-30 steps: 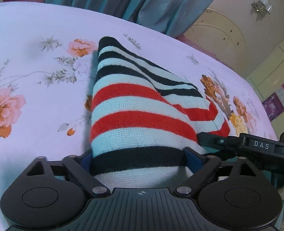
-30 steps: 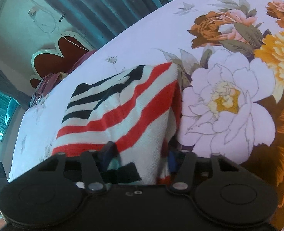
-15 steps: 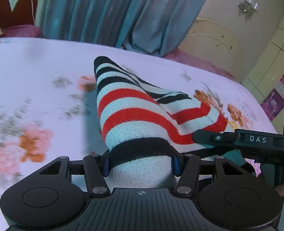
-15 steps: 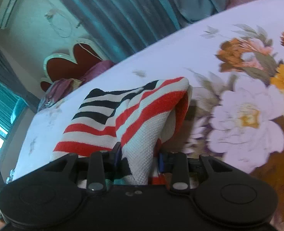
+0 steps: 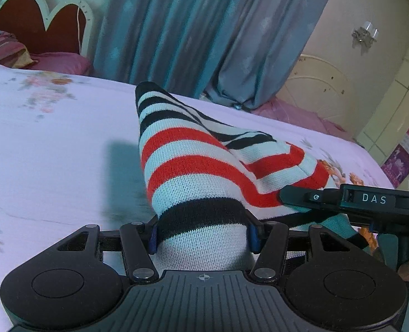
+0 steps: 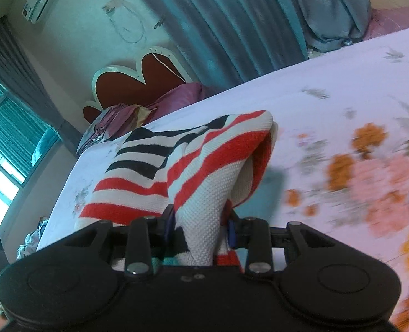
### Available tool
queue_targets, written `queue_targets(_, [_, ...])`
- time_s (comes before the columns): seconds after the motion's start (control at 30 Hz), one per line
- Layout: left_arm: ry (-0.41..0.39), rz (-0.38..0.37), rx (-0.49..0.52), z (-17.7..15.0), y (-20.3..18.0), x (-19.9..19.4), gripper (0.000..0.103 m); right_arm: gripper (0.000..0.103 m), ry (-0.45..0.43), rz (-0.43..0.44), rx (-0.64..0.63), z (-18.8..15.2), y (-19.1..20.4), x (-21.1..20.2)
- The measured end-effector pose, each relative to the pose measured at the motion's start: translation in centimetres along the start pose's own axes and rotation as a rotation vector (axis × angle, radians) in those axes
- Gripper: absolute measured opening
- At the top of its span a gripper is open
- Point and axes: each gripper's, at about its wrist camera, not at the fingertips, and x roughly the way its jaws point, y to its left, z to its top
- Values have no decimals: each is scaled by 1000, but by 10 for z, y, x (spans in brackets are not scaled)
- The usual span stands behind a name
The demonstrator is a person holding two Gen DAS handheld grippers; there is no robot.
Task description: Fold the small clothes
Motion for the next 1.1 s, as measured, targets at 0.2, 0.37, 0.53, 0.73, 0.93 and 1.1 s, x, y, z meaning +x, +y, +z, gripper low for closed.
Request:
queue_targets(0.2, [3,12,16,12,85,-15,56,34,-15,-12,-3,-18,63,50])
queue_targets(0.37, [5,18,16,19,129,-8,56,34,-4,-17,0,-22,89,91])
queue_targets(0.53, [15,47,17,11,153,14,56,35,26,-38,-25,-29,97,126])
queue_targets(0.73, [12,99,-6,-8,168,33,83,41,82,-69,19,-41,76,154])
queue_targets(0.93, [3,138,33,-4,157,22,83,57,82,-71,51,-30,73,147])
queue_targets(1.1, [-57,154,48,3,149,-3,83,57,77,-78,108,-20,65,158])
